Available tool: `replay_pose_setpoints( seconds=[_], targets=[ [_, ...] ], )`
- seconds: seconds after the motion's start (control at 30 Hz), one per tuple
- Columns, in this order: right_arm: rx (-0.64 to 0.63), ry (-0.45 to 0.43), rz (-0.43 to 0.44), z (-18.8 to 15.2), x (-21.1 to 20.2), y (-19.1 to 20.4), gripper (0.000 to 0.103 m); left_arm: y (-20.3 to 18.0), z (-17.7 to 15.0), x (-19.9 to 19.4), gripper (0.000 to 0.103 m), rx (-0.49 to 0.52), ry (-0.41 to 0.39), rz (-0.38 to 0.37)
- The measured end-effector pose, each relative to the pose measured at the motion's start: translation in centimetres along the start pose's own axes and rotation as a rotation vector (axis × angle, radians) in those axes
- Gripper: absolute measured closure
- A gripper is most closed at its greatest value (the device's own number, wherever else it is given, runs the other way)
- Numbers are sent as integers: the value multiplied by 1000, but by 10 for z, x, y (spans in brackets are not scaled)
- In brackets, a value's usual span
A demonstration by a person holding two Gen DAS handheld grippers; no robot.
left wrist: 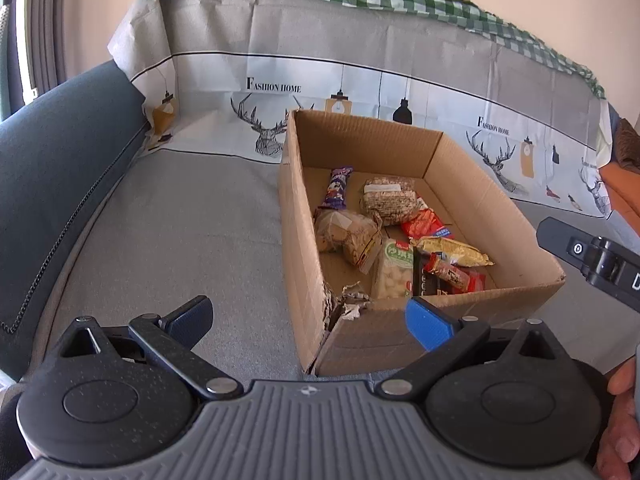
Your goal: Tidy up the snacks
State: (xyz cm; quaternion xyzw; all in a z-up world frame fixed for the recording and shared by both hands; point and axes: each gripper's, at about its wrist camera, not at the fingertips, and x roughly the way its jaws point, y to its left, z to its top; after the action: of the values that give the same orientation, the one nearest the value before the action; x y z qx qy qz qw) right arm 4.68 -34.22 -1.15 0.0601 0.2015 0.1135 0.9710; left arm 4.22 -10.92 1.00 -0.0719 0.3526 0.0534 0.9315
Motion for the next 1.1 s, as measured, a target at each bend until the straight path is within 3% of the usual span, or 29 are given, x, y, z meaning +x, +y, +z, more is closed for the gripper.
replay_pose_setpoints(
  seconds=[0.13,0.67,1.1],
  targets=[
    [-48,3,-24,0,-2,-1,1,-4,2,-3,0,-5,-11,-3],
    [-16,-4,-74,-4,-10,-34,1,-18,-4,-3,0,-5,-8,-19],
    [-65,3,-70,-4,-5,-26,1,-18,-6,1,0,1,0,-25]
  ],
)
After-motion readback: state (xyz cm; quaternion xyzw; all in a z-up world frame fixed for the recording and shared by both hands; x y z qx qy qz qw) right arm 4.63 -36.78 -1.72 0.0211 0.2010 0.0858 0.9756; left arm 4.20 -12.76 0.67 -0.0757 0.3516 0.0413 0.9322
